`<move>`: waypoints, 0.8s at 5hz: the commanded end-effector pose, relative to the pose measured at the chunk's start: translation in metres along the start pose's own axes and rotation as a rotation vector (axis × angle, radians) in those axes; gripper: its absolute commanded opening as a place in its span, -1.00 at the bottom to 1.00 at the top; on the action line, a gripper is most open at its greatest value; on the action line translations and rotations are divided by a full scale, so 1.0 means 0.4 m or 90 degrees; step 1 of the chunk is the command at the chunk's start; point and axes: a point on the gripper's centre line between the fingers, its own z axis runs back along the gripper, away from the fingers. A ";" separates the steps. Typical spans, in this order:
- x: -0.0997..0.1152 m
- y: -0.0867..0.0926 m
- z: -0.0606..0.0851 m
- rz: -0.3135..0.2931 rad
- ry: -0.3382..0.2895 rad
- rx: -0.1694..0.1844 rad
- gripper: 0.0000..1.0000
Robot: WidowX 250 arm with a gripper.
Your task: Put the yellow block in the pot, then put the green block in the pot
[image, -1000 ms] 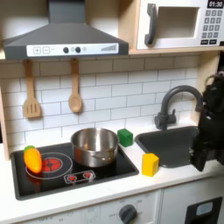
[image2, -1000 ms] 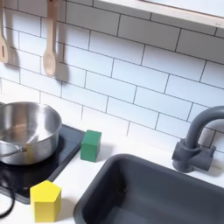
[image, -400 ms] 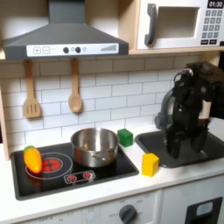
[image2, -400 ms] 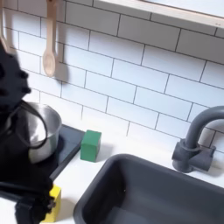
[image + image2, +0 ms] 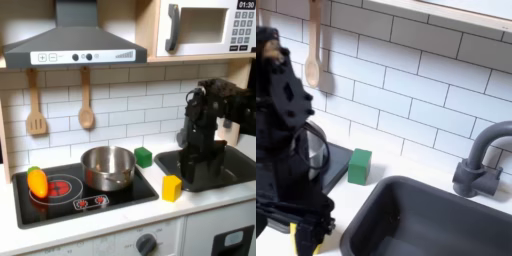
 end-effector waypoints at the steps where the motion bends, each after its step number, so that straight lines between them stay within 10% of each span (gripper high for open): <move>1: 0.060 0.022 -0.042 0.009 0.013 0.023 1.00; 4: 0.099 0.036 -0.075 0.020 0.035 0.037 1.00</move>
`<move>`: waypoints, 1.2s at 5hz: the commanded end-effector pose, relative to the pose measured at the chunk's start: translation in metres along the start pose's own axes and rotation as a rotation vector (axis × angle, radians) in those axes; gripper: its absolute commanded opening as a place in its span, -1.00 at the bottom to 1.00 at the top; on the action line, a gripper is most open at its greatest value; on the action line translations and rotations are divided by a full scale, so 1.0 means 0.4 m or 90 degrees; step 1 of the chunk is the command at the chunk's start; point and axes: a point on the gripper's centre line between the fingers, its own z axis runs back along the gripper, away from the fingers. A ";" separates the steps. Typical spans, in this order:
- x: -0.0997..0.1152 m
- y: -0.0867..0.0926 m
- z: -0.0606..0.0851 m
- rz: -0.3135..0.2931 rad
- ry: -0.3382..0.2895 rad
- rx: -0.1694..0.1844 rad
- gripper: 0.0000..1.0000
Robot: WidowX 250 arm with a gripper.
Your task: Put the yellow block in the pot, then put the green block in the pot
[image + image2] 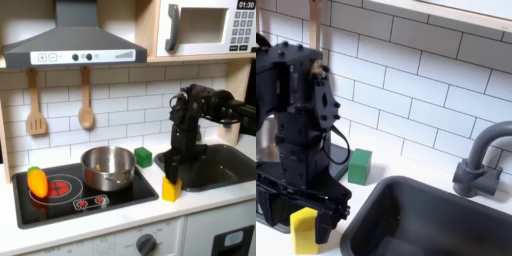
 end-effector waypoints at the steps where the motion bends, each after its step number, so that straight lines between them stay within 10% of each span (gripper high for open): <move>1: 0.013 0.014 -0.015 0.015 0.012 0.008 1.00; 6: 0.029 0.033 -0.032 0.015 0.003 -0.002 1.00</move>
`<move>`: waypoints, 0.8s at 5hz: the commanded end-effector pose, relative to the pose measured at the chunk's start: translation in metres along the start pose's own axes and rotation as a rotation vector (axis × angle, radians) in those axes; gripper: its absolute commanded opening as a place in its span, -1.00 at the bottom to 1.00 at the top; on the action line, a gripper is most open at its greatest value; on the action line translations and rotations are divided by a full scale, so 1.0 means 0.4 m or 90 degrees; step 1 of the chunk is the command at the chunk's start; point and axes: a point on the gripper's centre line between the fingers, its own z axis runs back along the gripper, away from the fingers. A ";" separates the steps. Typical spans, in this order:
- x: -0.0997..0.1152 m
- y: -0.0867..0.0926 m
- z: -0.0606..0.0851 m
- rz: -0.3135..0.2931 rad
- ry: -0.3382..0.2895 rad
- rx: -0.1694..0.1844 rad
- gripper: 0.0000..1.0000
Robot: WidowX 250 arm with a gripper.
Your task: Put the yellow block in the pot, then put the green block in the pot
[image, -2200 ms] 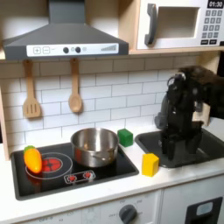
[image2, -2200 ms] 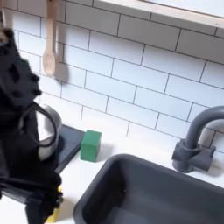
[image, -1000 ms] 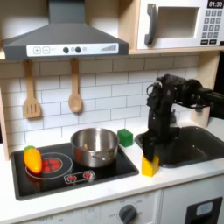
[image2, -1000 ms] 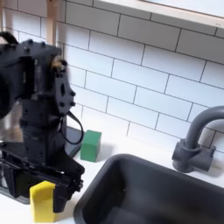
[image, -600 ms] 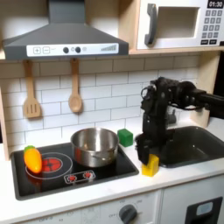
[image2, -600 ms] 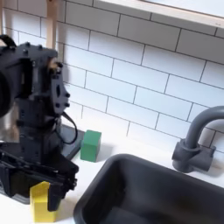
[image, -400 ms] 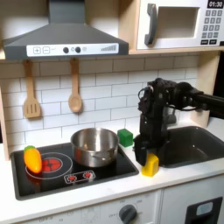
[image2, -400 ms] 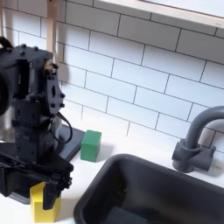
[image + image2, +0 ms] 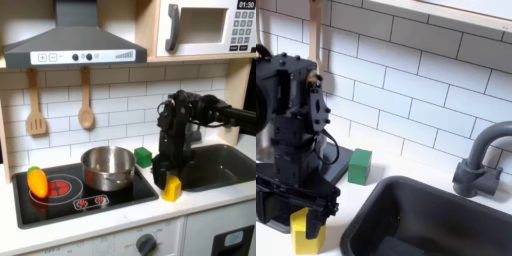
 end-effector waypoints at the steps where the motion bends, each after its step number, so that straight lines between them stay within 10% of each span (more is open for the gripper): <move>1: -0.001 -0.012 -0.002 -0.008 -0.003 -0.019 1.00; 4: 0.002 -0.010 -0.011 -0.006 0.003 -0.022 1.00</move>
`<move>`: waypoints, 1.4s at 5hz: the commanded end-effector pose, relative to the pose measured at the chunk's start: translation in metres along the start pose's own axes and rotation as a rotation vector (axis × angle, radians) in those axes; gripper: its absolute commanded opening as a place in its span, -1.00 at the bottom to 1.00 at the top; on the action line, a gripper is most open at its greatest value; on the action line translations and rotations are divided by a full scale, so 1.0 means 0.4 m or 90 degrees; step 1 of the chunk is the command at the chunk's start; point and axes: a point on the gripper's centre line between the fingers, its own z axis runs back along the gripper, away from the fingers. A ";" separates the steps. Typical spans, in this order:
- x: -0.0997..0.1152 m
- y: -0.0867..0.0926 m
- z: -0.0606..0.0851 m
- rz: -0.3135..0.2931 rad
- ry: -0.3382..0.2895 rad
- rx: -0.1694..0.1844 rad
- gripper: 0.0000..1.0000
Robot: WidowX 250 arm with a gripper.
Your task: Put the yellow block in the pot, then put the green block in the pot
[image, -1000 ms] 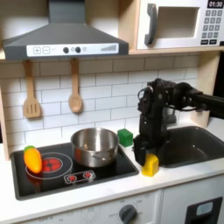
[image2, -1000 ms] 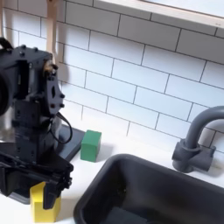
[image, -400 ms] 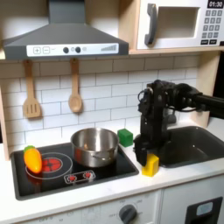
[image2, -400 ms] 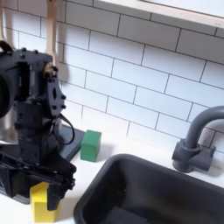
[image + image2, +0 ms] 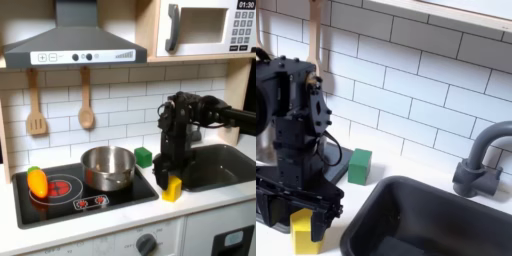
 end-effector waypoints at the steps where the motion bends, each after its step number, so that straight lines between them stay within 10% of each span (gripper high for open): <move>1: 0.004 0.001 -0.011 0.003 0.005 0.001 1.00; 7: 0.005 0.007 -0.063 -0.001 -0.003 0.001 1.00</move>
